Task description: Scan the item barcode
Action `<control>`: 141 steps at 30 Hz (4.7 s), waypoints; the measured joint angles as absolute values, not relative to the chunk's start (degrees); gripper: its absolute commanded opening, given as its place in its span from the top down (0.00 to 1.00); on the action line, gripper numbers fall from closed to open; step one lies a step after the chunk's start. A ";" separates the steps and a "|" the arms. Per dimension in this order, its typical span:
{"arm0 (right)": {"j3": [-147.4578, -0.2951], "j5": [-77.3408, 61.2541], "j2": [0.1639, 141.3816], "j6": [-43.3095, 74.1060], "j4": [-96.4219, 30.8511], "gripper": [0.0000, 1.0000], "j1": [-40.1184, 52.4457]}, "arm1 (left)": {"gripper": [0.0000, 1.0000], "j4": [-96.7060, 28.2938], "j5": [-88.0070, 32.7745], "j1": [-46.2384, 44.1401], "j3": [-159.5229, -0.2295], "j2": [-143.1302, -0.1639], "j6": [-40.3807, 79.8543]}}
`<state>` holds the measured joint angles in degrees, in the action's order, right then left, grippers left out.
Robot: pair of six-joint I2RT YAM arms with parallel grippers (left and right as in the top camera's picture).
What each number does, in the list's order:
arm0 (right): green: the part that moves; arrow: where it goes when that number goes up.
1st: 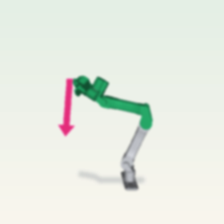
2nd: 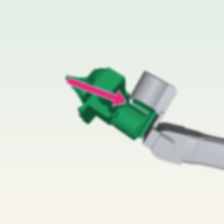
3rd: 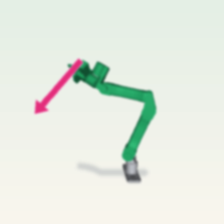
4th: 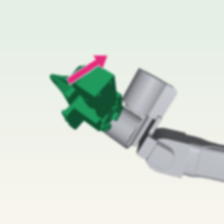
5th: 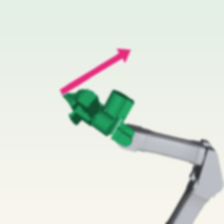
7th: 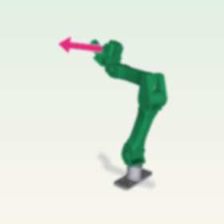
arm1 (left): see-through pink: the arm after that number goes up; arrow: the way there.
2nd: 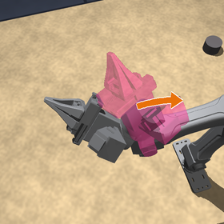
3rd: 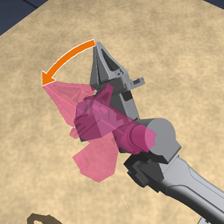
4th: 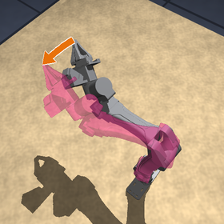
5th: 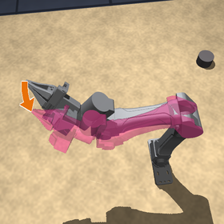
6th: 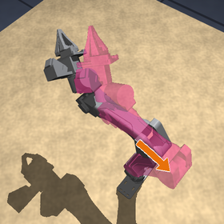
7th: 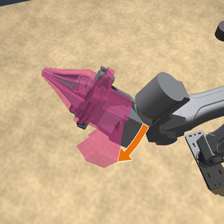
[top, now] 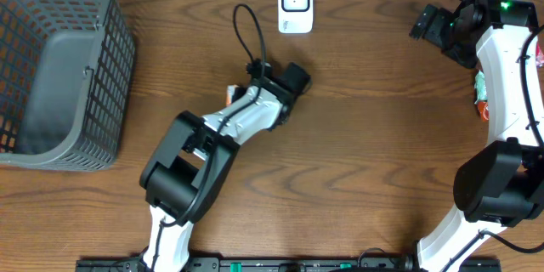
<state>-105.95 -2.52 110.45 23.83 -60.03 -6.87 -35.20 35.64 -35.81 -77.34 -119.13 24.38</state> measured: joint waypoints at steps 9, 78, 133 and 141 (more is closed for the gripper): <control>-105.95 -2.52 110.45 23.83 -60.03 0.01 -6.87 | 0.74 -35.16 28.29 -37.89 -77.34 -117.27 24.91; -105.95 -2.52 110.45 23.83 -60.03 0.01 -6.87 | 0.21 -38.30 16.82 -13.80 -77.60 -100.12 23.27; -105.95 -2.52 110.45 23.81 -60.05 0.01 -6.87 | 0.36 -28.71 -10.96 -18.15 -79.13 -107.70 27.62; -105.95 -2.52 110.45 23.83 -60.05 0.01 -6.87 | 0.19 -40.14 -1.32 -10.83 -79.55 -106.76 21.23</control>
<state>-105.95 -2.52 110.45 23.83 -60.05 -6.87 -40.14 -1.32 -10.83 -79.55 -106.76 21.23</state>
